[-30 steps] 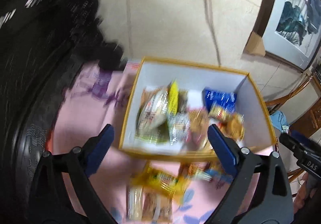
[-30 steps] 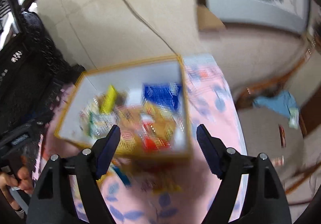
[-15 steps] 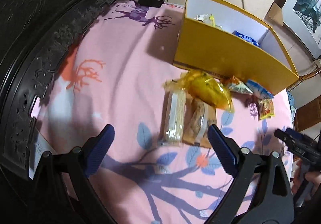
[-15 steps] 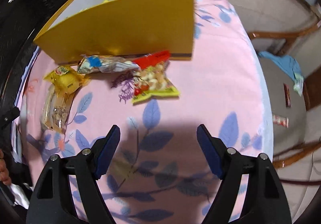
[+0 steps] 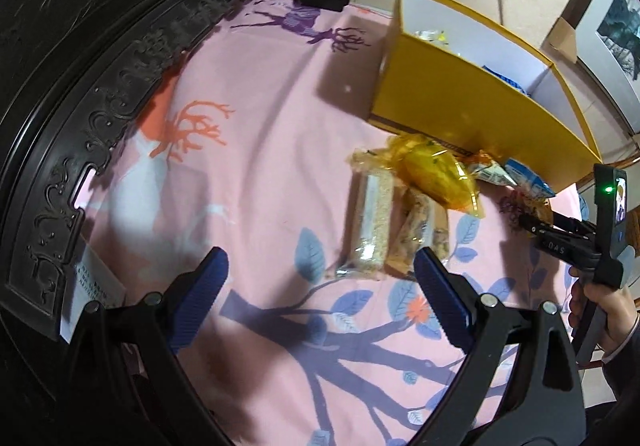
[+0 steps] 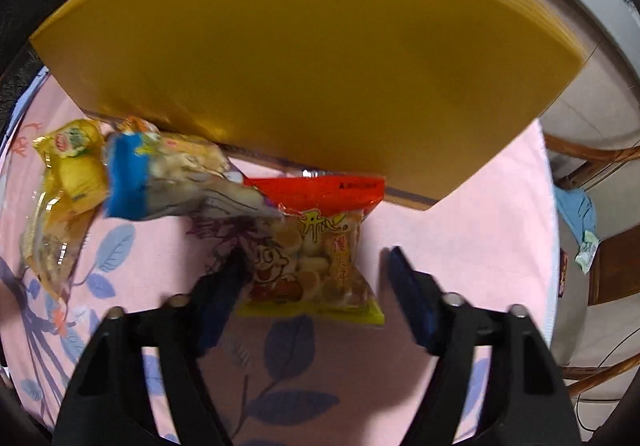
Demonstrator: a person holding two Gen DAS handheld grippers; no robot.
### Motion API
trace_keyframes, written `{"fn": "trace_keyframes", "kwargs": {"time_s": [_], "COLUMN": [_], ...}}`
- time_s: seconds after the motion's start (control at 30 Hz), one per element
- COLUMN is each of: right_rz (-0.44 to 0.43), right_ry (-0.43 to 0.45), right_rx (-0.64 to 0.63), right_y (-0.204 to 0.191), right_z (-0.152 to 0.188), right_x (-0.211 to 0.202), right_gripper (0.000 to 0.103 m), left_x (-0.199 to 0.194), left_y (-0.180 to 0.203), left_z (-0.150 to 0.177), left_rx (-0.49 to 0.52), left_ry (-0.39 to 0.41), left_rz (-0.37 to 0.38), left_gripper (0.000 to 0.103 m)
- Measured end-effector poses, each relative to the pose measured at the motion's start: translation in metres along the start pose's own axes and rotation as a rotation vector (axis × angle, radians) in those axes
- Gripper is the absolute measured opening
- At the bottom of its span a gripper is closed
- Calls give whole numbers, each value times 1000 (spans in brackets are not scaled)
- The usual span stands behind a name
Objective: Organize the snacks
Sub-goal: 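Grasp the red-topped cookie bag with the right gripper while the left grasps the rice-cracker stick, then carry the cookie bag and rice stick over the yellow box and release both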
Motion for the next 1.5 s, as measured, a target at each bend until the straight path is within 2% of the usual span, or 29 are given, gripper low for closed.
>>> {"fn": "trace_keyframes", "kwargs": {"time_s": [0.03, 0.1, 0.13, 0.27, 0.4, 0.5, 0.67, 0.8, 0.93, 0.97, 1.13, 1.23, 1.33, 1.5], "right_rz": [-2, -16, -22, -57, -137, -163, -182, -188, -186, -187, -170, -168, -174, -190], "right_ry": [1, -3, -4, 4, 10, -7, -22, -20, -24, -23, -26, -29, -25, 1], "right_rx": [-5, -28, -32, 13, 143, 210, 251, 270, 275, 274, 246, 241, 250, 241], "right_y": [0, -3, -3, 2, 16, 20, 21, 21, 19, 19, 14, 13, 10, 5], "right_z": [-1, -3, -3, 4, 28, 50, 72, 78, 71, 72, 64, 62, 60, 57], "right_x": [0, 0, 0, -6, -22, -29, -35, -36, -41, -41, -38, -37, -37, -52], "right_gripper": [55, 46, 45, 43, 43, 43, 44, 44, 44, 44, 44, 44, 44, 44], "left_x": [2, 5, 7, 14, 19, 34, 66, 76, 91, 95, 97, 94, 92, 76], "left_y": [-1, -1, 0, 8, 16, 22, 34, 47, 57, 59, 62, 61, 51, 38], "left_z": [0, 1, 0, -5, -13, -21, -32, -34, -32, -32, -32, -30, -26, -14], "left_rx": [-2, -1, 2, 27, 44, 68, 101, 141, 171, 175, 196, 211, 161, 135], "left_ry": [-5, -12, -15, -15, 9, 16, -42, -51, -97, -107, -86, -73, -93, -80], "left_rz": [-2, -5, -5, 0, 10, -19, -2, 6, 24, 28, 18, 22, 56, 64], "left_gripper": [96, 96, 96, 96, 96, 96, 92, 90, 61, 56, 51, 29, 29, 29]}}
Point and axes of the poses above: each gripper's, at about its wrist camera, not at the fingertips, and x roughly the way its jaws point, y to its right, z to its underside, the point moved 1 cm from there along x, roughly the way its jaws point, and after that the axes turned 12 degrees about -z, right-handed, at the moved point
